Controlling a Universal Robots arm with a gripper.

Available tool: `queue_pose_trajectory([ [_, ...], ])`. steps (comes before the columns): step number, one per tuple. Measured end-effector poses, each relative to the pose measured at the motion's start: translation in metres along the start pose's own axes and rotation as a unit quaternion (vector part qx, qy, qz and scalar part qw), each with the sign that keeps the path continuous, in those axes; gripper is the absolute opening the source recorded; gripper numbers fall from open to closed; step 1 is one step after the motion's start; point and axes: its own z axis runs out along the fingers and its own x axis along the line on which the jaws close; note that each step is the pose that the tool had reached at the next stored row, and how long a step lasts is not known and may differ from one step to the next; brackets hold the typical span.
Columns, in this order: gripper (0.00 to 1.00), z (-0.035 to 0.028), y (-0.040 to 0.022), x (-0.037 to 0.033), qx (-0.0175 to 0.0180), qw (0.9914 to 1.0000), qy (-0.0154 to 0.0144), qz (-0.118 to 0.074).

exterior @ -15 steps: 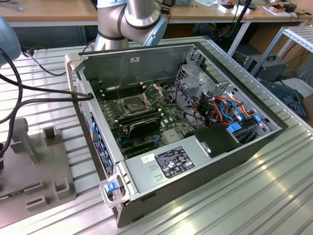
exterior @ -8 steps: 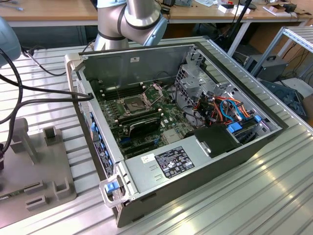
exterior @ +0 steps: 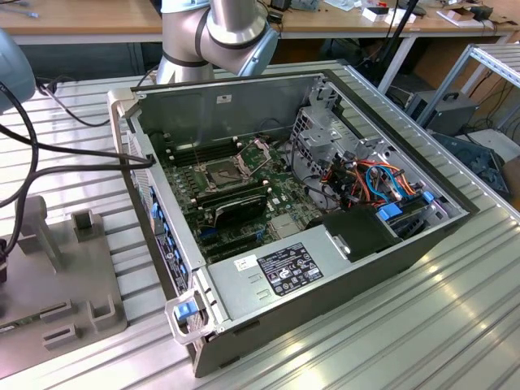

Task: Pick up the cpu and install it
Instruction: 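Pick up the cpu and move it towards the insertion slot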

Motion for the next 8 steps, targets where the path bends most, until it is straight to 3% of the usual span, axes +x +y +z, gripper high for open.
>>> queue_pose_trajectory([
  [8,0.6,0.0036,0.0,-0.0001,0.0001,1.0,0.0001,0.0],
])
